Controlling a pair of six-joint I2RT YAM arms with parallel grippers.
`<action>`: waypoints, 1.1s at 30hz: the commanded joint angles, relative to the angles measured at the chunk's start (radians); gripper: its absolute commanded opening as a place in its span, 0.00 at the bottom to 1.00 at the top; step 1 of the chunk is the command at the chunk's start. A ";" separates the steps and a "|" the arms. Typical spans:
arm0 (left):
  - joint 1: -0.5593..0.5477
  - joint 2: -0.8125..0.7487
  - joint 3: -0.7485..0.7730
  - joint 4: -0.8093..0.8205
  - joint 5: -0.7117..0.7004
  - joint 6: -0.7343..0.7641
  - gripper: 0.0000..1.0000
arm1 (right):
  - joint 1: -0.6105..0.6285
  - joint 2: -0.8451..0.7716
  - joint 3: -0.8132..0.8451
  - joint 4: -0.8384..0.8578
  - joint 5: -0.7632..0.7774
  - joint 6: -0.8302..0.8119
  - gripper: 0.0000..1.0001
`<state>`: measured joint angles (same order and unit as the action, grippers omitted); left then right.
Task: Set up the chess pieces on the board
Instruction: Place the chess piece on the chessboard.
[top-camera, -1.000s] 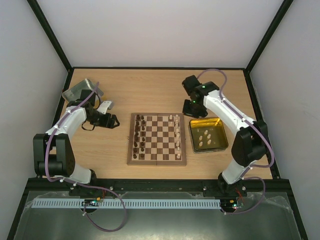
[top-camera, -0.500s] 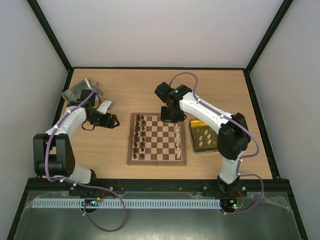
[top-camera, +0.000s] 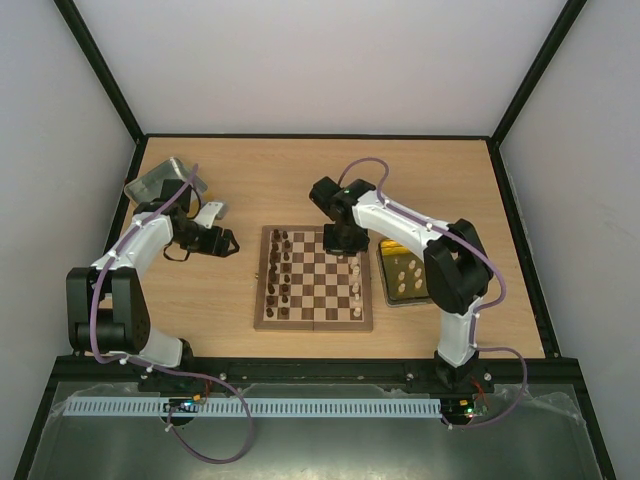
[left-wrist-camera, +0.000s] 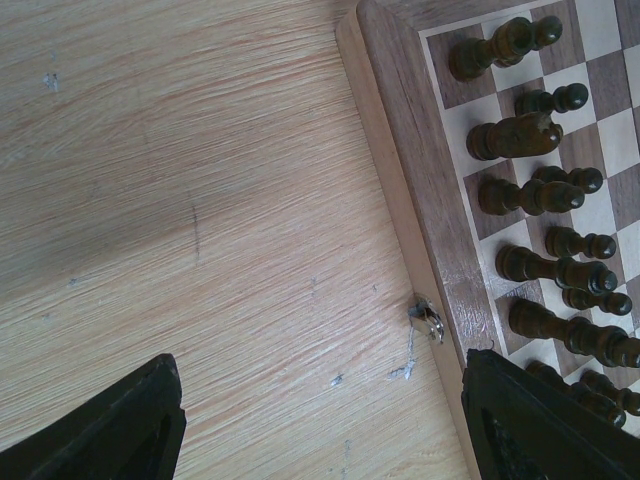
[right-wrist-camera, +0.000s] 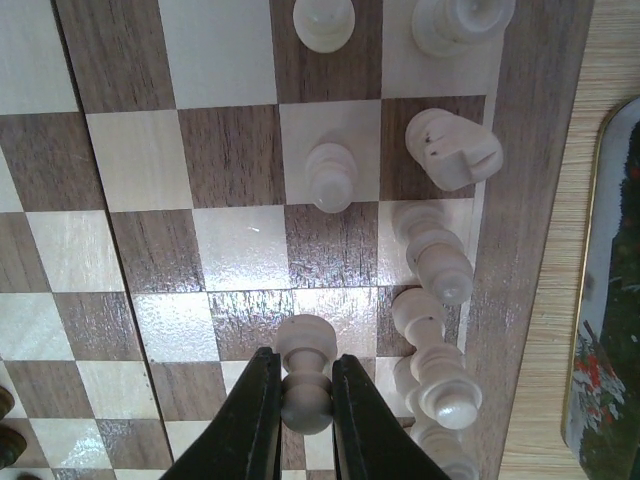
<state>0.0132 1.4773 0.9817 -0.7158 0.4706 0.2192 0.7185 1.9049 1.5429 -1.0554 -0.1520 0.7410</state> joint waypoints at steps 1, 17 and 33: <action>-0.004 -0.017 -0.009 -0.005 0.002 -0.004 0.76 | -0.002 0.012 -0.021 0.025 0.017 -0.006 0.10; -0.004 -0.014 -0.010 -0.004 0.001 -0.004 0.76 | -0.020 0.074 0.007 0.041 0.038 -0.028 0.10; -0.004 -0.002 -0.011 -0.004 0.002 -0.003 0.76 | -0.045 0.085 0.019 0.038 0.033 -0.045 0.10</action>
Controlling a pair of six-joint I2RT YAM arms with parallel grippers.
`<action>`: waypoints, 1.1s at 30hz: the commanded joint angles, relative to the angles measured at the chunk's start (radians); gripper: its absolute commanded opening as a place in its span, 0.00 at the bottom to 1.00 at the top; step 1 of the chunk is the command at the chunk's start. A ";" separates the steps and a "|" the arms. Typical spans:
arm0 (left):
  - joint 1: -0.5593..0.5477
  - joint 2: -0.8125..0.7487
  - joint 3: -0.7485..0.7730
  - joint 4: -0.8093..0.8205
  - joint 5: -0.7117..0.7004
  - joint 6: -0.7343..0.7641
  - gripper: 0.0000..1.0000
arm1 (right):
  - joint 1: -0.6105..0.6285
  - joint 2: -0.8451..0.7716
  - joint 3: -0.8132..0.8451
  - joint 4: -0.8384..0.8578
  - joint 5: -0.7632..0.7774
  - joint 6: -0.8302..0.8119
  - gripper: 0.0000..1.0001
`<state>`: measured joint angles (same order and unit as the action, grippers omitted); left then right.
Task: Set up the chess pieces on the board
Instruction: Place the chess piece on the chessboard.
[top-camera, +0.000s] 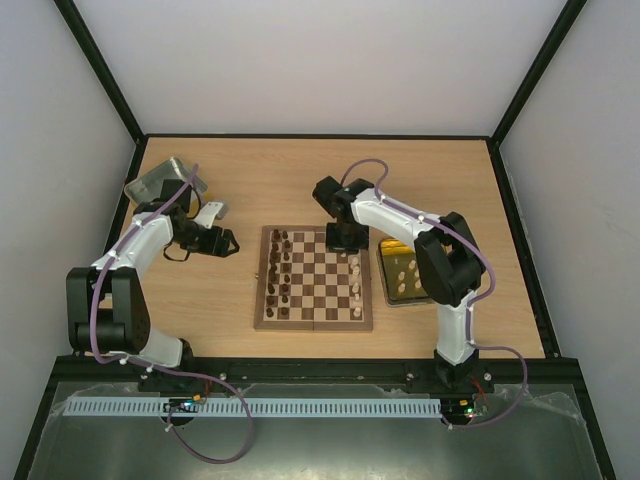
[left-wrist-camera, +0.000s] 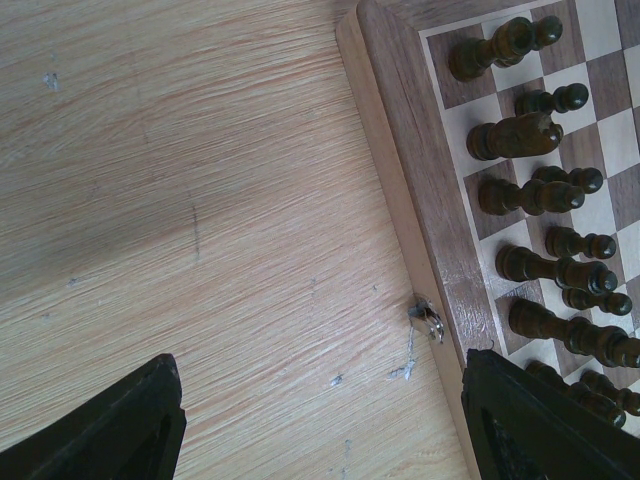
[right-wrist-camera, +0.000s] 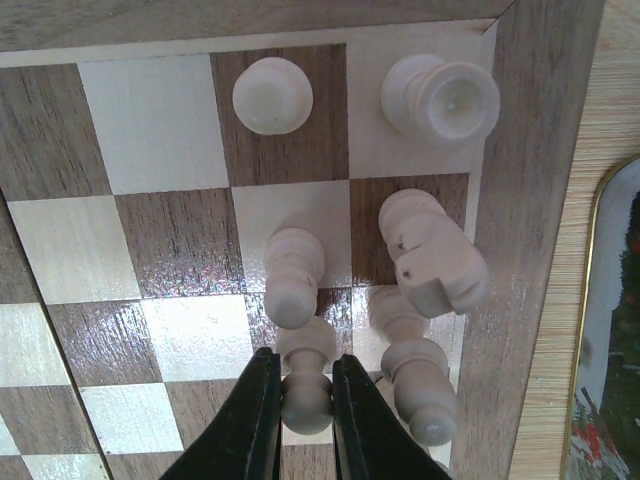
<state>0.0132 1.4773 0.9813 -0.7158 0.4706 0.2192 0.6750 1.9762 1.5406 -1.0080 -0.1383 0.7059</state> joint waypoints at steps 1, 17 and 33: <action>-0.004 -0.001 -0.010 -0.004 0.002 -0.003 0.76 | -0.002 0.014 0.022 -0.010 0.017 -0.011 0.10; -0.004 0.004 -0.012 -0.002 0.004 -0.001 0.76 | -0.002 0.013 0.010 -0.006 0.003 -0.016 0.11; -0.004 0.004 -0.013 -0.003 0.005 -0.001 0.76 | -0.002 0.013 -0.012 0.002 -0.010 -0.022 0.11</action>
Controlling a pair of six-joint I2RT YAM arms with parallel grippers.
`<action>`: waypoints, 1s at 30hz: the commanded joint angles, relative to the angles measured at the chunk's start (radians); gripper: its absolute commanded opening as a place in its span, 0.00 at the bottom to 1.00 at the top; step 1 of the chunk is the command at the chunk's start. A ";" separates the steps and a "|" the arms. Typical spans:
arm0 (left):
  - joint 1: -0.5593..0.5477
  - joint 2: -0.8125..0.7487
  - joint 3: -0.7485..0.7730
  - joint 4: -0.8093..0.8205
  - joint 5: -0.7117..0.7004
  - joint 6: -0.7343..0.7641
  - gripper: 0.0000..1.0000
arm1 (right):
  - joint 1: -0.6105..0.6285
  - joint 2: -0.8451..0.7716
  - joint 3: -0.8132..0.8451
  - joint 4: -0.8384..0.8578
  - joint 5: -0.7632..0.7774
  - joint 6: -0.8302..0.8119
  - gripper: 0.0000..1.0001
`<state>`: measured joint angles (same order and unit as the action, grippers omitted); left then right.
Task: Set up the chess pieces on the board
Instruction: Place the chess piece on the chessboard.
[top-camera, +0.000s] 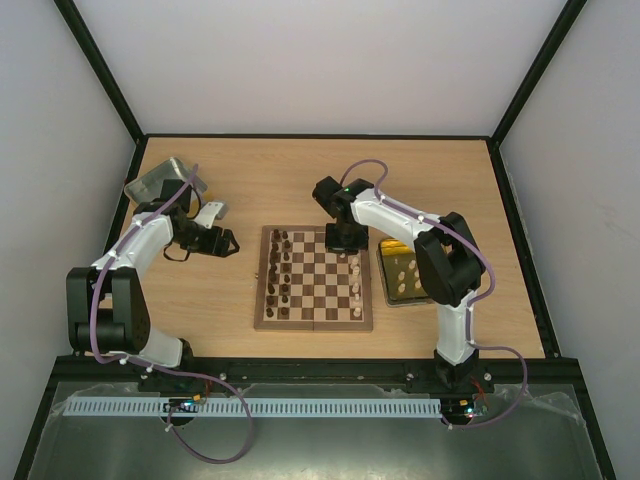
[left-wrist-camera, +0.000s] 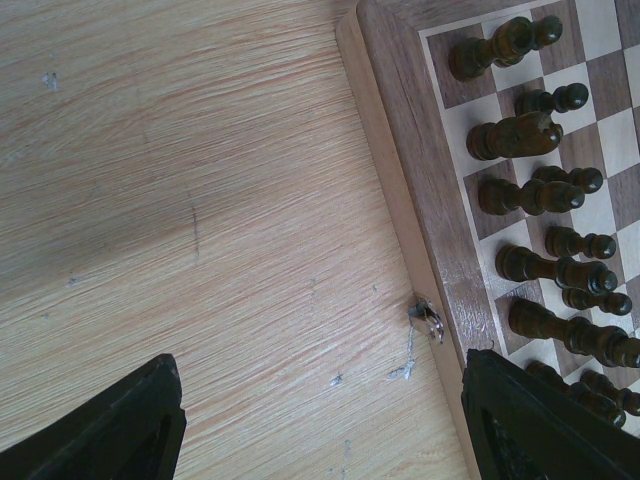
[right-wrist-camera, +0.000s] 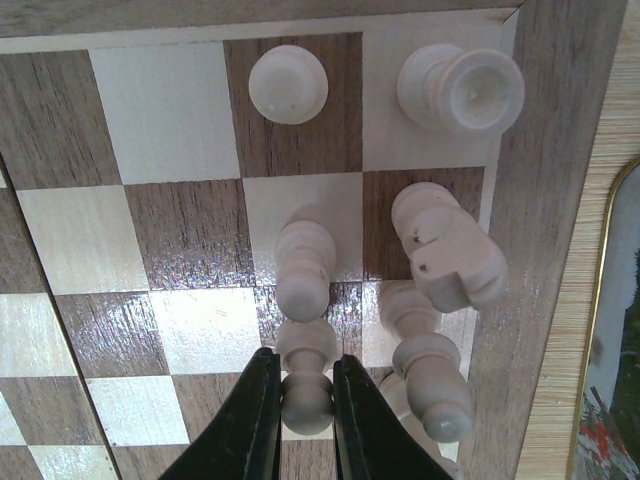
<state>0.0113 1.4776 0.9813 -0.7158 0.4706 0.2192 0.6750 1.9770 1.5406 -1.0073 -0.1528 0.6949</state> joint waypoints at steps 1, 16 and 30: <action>-0.002 0.003 -0.012 -0.002 0.005 -0.001 0.76 | -0.002 0.010 -0.014 0.002 0.002 -0.012 0.11; -0.002 0.005 -0.014 -0.001 0.005 -0.001 0.76 | -0.002 0.017 -0.020 0.006 -0.009 -0.021 0.11; -0.002 0.005 -0.014 -0.001 0.007 0.001 0.76 | -0.002 0.022 -0.014 0.001 -0.013 -0.026 0.17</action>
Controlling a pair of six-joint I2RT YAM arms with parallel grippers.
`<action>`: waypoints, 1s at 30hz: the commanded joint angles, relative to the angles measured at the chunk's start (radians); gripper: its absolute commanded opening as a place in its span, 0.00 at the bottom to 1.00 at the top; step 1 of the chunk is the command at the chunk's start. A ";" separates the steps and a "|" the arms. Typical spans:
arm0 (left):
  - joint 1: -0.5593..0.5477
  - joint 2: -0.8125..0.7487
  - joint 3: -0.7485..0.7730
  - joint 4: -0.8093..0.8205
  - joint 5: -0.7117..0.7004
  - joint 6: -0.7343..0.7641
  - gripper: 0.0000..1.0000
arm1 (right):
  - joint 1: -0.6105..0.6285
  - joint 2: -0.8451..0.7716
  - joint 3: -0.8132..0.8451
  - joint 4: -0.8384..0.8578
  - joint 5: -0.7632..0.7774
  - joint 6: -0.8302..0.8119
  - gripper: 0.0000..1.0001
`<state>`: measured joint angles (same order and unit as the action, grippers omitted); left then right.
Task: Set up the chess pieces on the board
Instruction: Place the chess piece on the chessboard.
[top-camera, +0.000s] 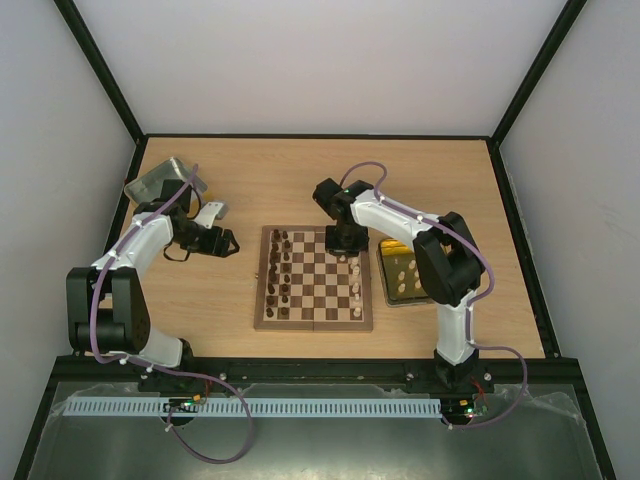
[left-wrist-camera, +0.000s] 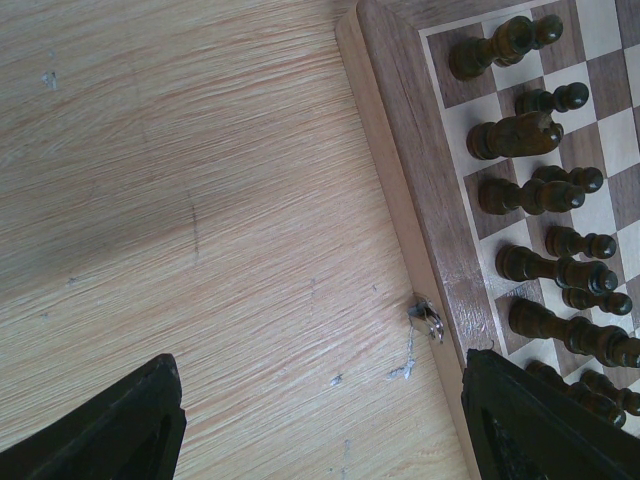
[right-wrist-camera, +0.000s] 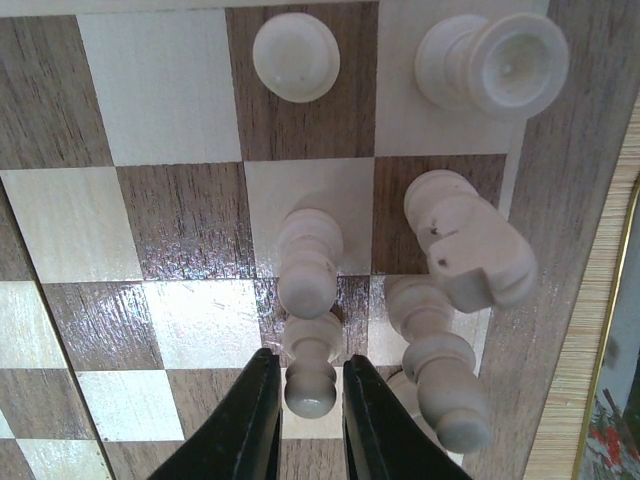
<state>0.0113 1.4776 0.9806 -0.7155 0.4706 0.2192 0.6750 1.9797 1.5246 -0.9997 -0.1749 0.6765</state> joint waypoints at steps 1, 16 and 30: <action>-0.002 0.006 -0.012 -0.001 0.006 0.000 0.76 | -0.002 0.020 0.003 -0.006 0.009 -0.008 0.17; -0.002 0.003 -0.012 -0.003 0.009 0.002 0.76 | -0.004 0.020 0.053 -0.045 0.030 -0.024 0.17; -0.002 0.004 -0.011 -0.004 0.013 0.003 0.76 | -0.024 -0.001 0.097 -0.091 0.048 -0.036 0.17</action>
<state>0.0113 1.4780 0.9806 -0.7155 0.4709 0.2195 0.6586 1.9907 1.5951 -1.0374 -0.1520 0.6537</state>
